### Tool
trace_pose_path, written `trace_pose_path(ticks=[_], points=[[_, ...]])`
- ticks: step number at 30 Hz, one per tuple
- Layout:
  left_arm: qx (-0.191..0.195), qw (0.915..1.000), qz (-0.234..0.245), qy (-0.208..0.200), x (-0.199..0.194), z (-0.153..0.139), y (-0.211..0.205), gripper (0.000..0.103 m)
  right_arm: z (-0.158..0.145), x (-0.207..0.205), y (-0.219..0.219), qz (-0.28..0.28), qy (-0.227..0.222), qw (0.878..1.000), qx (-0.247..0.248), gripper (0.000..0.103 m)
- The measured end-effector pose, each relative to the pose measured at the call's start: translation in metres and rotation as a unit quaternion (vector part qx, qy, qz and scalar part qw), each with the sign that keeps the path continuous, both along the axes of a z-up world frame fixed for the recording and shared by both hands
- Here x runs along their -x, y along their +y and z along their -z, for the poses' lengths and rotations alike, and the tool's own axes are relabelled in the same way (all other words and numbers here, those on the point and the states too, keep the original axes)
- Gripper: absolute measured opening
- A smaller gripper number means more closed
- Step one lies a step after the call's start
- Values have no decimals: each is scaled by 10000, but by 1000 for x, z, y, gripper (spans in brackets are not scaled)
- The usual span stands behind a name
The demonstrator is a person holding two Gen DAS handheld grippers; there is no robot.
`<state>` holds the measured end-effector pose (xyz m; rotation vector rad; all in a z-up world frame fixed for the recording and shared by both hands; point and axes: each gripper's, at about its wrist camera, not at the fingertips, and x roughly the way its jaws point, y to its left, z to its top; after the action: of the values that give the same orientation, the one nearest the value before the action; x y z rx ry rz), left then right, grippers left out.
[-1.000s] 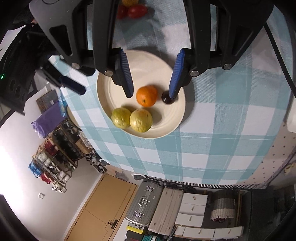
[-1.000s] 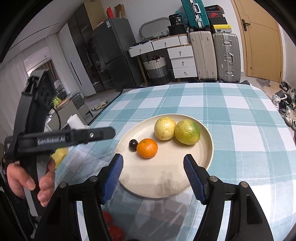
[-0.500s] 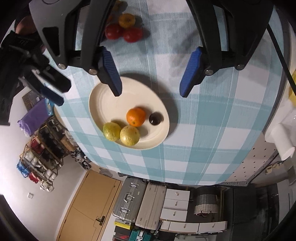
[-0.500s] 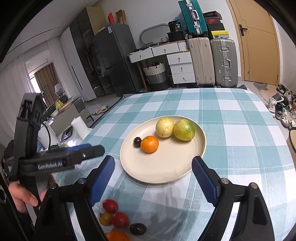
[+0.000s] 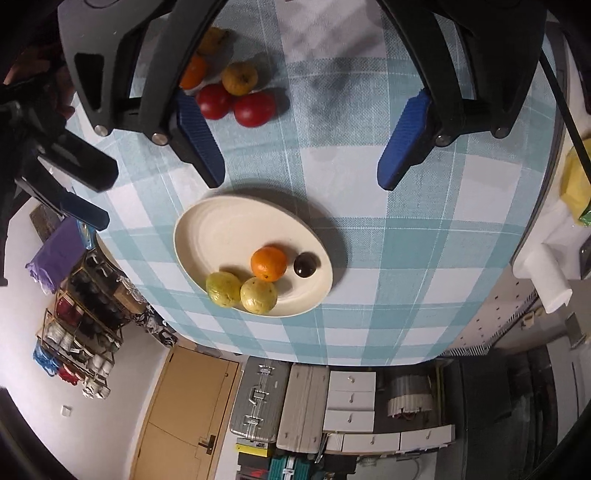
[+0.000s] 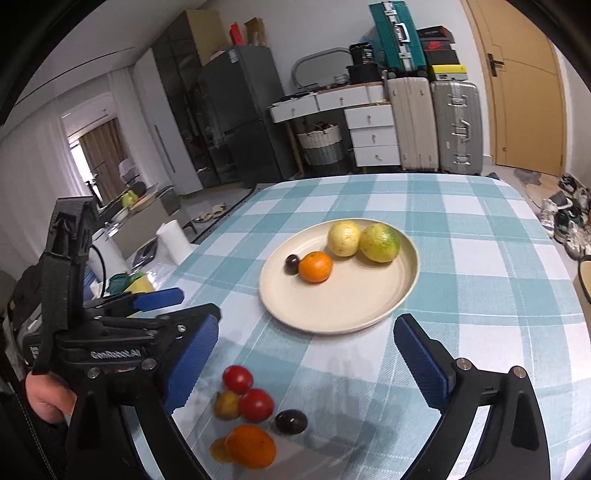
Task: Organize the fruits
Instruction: 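Withdraw both tools from the plate toward the remaining fruits, then move both tools toward the orange mandarin and red tomatoes on the cloth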
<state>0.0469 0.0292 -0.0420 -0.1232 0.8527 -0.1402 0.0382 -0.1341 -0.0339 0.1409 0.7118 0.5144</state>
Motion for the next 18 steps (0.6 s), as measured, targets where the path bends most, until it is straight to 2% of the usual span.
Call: trace_pose_path(ticks=[4,7,11,18], points=[[60,10000,12,43,8,2,-1,91,1,10,4,-184,-15,9998,-13,103],[50,10000,-8,28,13,3,1,101,3,19,7,-279,-47,9996,59,103],[-52,10000,-21,49,21,7,4,102,6,29,5,-284,-59,9996,60,103],[79,9995,2,290,30,23,8,102,22,38,2,-343,284,9990,10,103]])
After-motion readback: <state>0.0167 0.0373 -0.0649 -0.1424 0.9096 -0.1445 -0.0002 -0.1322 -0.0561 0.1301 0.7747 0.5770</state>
